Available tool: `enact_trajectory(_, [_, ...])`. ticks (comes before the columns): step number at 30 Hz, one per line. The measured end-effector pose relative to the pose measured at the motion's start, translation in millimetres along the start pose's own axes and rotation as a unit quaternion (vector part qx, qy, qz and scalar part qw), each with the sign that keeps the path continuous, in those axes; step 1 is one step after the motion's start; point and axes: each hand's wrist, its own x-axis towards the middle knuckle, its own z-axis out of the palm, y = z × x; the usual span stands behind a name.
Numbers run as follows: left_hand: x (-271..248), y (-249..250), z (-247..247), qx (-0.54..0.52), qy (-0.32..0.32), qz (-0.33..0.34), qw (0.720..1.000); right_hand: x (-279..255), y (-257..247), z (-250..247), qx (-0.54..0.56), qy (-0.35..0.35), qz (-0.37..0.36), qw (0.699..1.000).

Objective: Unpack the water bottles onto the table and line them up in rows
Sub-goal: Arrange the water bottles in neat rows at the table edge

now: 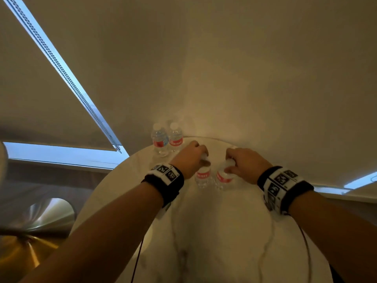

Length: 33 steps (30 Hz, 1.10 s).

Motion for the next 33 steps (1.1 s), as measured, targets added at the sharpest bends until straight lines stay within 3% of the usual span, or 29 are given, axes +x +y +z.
enact_trajectory(9, [73.6,-41.6,-18.0,0.047,0.053,-0.028,0.997,100.9,-10.9,-17.9,0.003,0.039,-0.01,0.999])
enact_trajectory(20, [78.0,-51.2,-22.8,0.081,0.082,-0.044,0.992,119.4,-10.7,-22.9,-0.008,0.019,-0.072,0.997])
enact_trajectory(26, [46.1,-39.6,-26.8,0.065,0.102,-0.053,0.991,81.1,-5.1,-19.1,0.028,0.042,-0.038,0.998])
enact_trajectory(30, [-17.2,-27.8,-15.4,0.04,0.16,-0.011,0.986,15.5,-12.2,-12.3,-0.029,-0.022,-0.079,0.996])
enact_trajectory(33, [-83.6,-5.5,1.1,0.006,0.092,0.031,0.995,-48.2,-21.4,1.4,-0.027,-0.074,-0.135,0.988])
